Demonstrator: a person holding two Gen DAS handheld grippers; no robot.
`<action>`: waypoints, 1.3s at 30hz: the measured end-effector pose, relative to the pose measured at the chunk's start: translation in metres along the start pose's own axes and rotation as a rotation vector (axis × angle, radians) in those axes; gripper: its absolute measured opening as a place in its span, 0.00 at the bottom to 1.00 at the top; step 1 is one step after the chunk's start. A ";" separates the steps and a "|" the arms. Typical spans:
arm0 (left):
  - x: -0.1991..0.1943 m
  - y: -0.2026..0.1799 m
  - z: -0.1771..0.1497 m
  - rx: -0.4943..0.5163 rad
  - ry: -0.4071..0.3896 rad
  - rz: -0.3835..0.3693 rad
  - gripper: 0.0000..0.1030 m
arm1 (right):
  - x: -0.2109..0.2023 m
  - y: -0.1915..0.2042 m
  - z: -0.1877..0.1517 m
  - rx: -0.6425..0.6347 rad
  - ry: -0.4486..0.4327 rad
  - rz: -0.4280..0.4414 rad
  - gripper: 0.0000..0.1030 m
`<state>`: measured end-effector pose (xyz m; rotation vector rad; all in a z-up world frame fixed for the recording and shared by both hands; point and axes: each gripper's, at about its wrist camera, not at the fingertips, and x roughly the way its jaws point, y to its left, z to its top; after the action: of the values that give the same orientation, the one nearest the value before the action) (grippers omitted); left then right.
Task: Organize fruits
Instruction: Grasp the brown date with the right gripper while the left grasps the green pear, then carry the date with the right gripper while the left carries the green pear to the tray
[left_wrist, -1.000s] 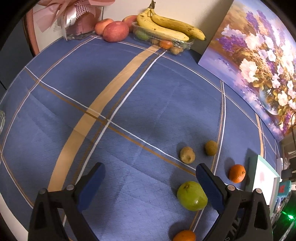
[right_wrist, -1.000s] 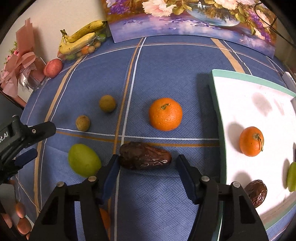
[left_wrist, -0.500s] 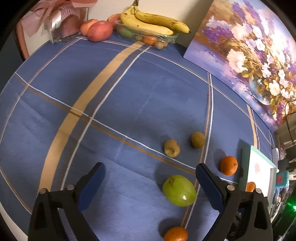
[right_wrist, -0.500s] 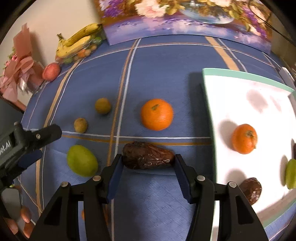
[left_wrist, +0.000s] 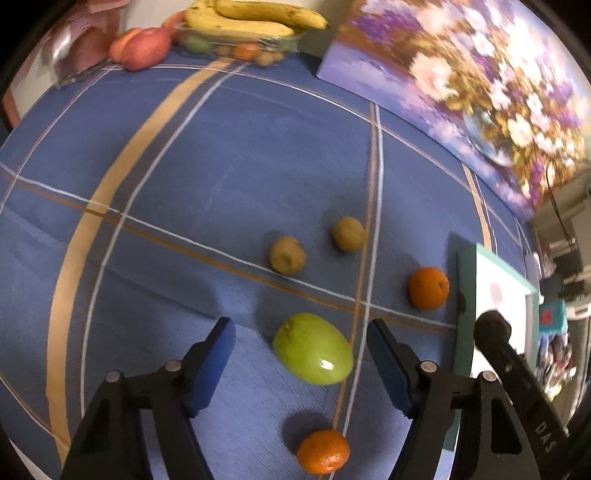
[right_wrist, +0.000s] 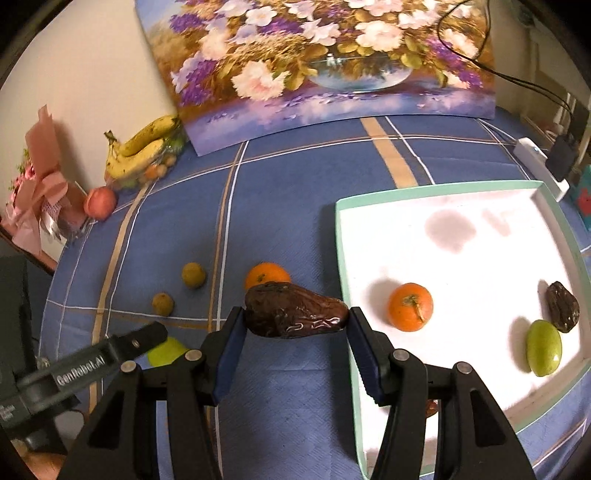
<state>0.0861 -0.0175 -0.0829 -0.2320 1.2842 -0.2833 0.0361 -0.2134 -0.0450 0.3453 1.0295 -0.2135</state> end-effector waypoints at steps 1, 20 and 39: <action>0.002 -0.003 -0.001 0.015 0.008 0.007 0.74 | 0.000 -0.001 0.000 0.004 0.002 0.001 0.55; -0.018 -0.012 0.002 0.050 -0.041 -0.017 0.51 | -0.008 -0.012 0.000 0.040 -0.008 0.017 0.55; -0.061 -0.067 -0.014 0.167 -0.137 -0.136 0.51 | -0.044 -0.105 0.008 0.259 -0.073 -0.107 0.55</action>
<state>0.0521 -0.0603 -0.0091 -0.1936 1.1044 -0.4808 -0.0144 -0.3129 -0.0224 0.5134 0.9507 -0.4553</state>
